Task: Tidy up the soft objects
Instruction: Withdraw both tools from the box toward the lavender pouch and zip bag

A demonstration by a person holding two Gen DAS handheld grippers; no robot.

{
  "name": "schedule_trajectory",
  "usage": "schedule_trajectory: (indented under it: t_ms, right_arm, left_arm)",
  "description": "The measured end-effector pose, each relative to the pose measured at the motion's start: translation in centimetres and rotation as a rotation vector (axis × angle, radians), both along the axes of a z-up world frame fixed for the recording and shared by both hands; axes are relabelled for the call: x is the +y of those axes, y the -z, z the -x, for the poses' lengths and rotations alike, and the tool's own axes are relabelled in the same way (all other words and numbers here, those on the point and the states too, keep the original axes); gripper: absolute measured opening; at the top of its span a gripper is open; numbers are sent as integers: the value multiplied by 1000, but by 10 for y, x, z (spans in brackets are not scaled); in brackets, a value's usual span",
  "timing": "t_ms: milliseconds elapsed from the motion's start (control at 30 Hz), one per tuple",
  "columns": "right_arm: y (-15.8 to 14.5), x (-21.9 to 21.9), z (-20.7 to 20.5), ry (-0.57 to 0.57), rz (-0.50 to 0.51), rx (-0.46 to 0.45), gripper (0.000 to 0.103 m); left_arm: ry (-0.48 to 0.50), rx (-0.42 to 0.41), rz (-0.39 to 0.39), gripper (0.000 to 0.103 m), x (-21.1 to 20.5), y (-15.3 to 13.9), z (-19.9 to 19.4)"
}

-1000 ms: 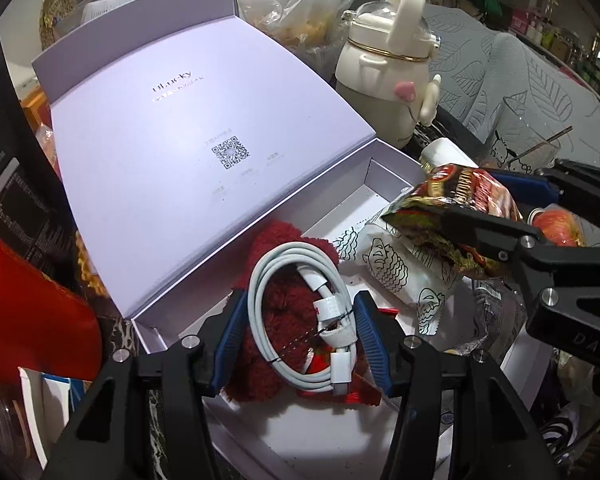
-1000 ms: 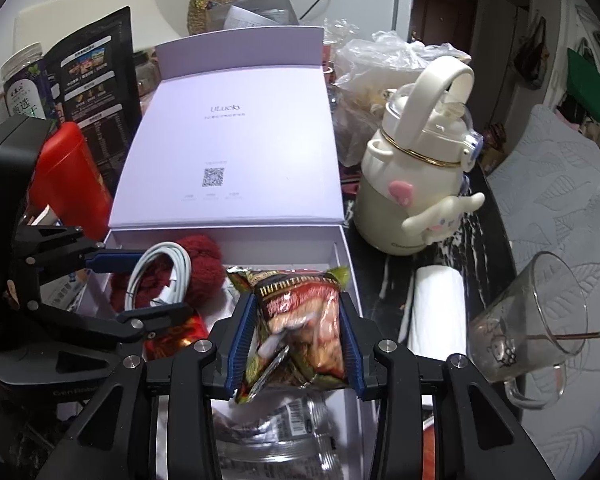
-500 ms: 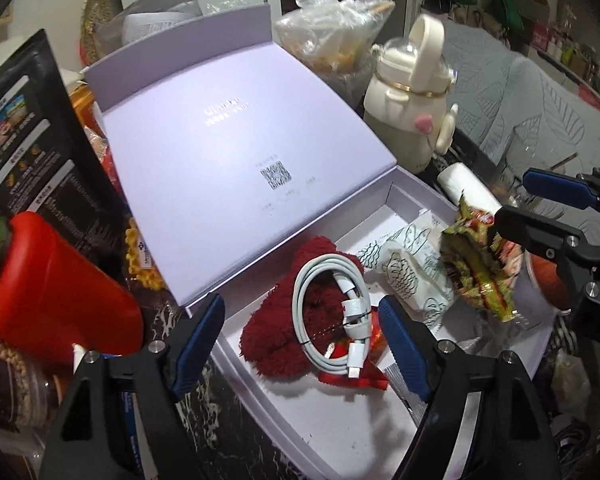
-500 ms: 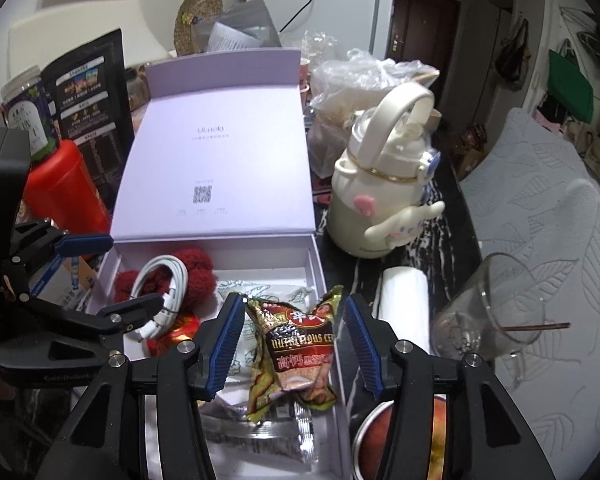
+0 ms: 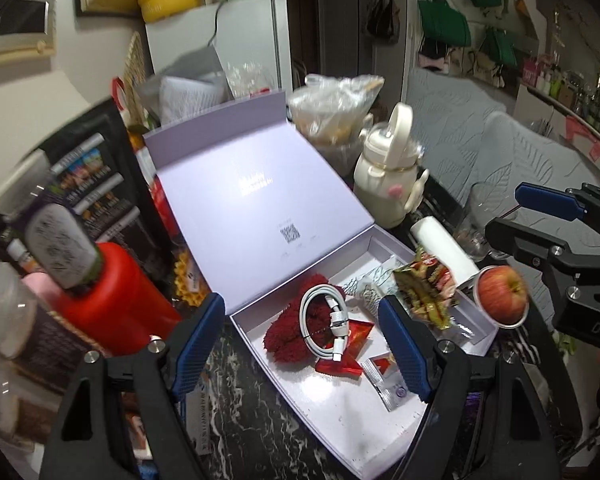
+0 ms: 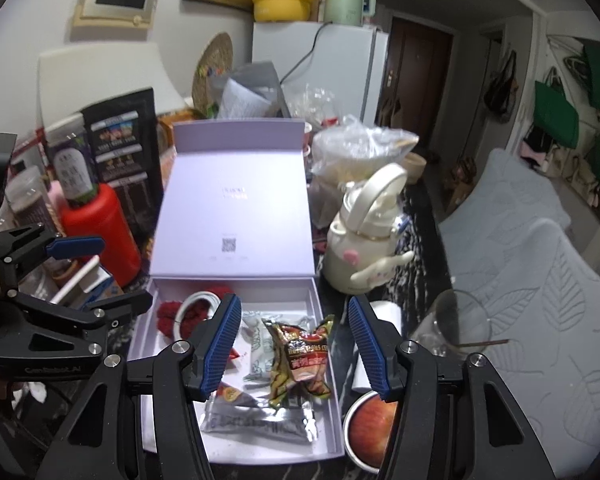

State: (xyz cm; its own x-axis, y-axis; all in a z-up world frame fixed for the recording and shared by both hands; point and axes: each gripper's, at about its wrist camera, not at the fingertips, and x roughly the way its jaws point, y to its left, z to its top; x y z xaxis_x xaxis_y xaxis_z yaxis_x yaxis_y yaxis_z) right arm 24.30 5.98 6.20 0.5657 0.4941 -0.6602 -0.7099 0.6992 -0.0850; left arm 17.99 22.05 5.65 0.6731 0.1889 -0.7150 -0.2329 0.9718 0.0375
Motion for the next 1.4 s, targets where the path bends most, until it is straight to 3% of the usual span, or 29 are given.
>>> schedule_trajectory:
  t_ms: [467, 700, 1133, 1267, 1400]
  right_arm:
    - [-61, -47, 78, -9, -82, -114, 66]
    - [-71, -75, 111, 5, -107, -134, 70]
    - [-61, -129, 175, 52, -113, -148, 85]
    - [-51, -148, 191, 74, -124, -131, 85]
    - [-39, -167, 206, 101, -132, -112, 86]
  left_arm:
    - [26, -135, -21, 79, -37, -55, 76]
    - [55, -184, -47, 80, -63, -67, 115]
    - [138, -182, -33, 82, -111, -50, 165]
    - [148, -181, -49, 82, -128, -39, 178]
    - [173, -165, -18, 83, -139, -30, 190]
